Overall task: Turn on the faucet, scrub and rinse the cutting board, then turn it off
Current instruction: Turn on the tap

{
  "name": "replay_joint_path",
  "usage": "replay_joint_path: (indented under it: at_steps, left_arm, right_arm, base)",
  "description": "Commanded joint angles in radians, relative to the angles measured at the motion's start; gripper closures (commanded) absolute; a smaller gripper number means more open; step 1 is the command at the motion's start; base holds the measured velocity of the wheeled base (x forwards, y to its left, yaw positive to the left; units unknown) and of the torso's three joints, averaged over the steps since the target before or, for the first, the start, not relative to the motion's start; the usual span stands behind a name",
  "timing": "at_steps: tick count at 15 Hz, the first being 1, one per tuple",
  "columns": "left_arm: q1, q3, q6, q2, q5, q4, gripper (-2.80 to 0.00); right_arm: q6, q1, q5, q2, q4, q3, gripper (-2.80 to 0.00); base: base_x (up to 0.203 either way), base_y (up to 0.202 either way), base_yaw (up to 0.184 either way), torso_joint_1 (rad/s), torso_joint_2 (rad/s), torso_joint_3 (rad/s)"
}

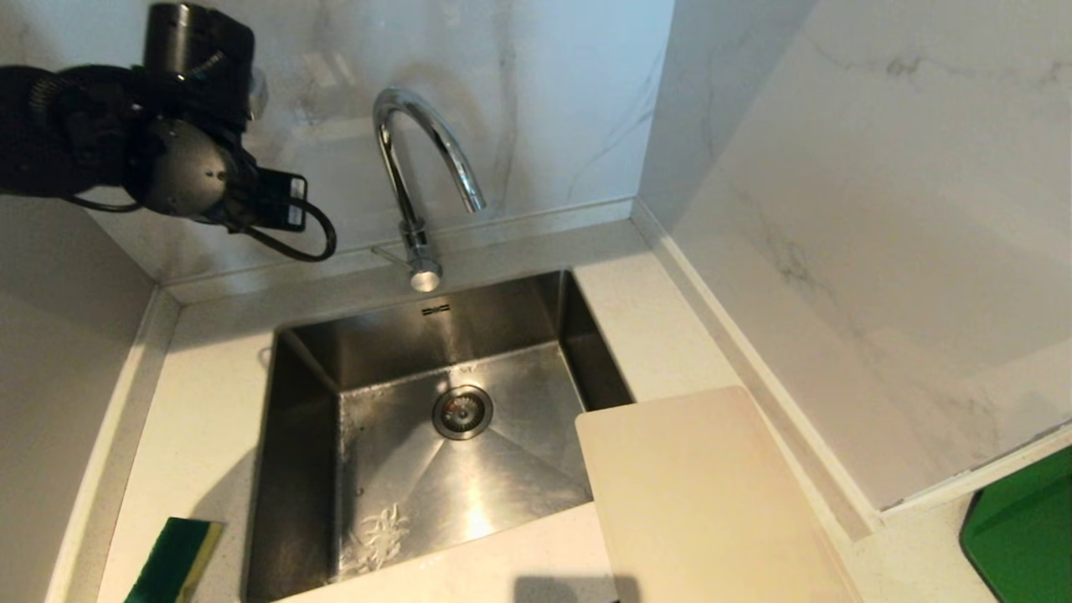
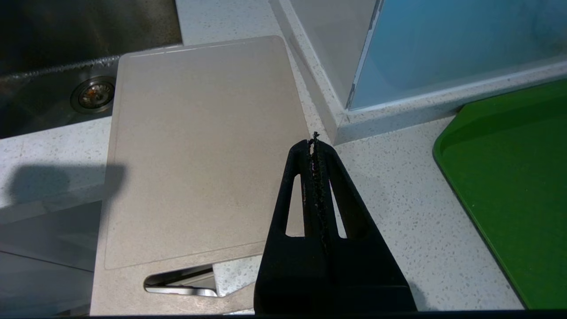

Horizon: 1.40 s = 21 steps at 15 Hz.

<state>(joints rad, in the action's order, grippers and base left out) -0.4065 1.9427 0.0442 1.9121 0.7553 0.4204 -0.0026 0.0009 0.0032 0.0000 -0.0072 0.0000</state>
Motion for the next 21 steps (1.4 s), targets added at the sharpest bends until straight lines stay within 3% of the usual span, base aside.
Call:
replay_joint_path:
  at_steps: [1,4,7,10,11,15,21]
  left_arm:
    - [0.034,0.011,0.050,0.138,-0.004,-0.007,0.00]
    - [0.040,0.013,0.090,0.195,-0.039,-0.150,0.00]
    - [0.019,0.015,0.158,0.196,-0.040,-0.169,0.00]
    - [0.017,0.015,0.164,0.207,-0.023,-0.224,0.00]
    - [0.014,0.015,0.167,0.212,-0.014,-0.247,-2.80]
    - [-0.021,0.015,0.194,0.224,-0.003,-0.268,-2.80]
    - [-0.067,0.015,0.386,0.255,0.017,-0.286,-2.80]
  right_arm:
    - [0.000,-0.001,0.000,0.002,0.000,0.000,0.00]
    - [0.000,0.001,0.000,0.002,0.000,0.000,0.00]
    - [0.000,0.001,0.000,0.002,0.000,0.000,0.00]
    - [0.000,-0.001,0.000,0.000,0.000,0.000,0.00]
    - [0.000,0.001,0.000,0.002,0.000,0.000,0.00]
    - [-0.001,0.001,0.000,0.001,0.000,0.000,0.00]
    - [-0.001,0.001,0.000,0.001,0.000,0.000,0.00]
  base:
    - [0.000,0.000,0.000,0.000,0.00,0.000]
    - [0.000,0.000,0.000,0.000,0.00,0.000]
    - [0.000,0.000,0.000,0.000,0.00,0.000]
    - [0.000,0.000,0.000,0.000,0.00,0.000]
    - [0.000,0.000,0.000,0.000,0.00,0.000]
    - [0.000,0.000,0.000,0.000,0.00,0.000]
    - [0.000,0.000,0.000,0.000,0.00,0.000]
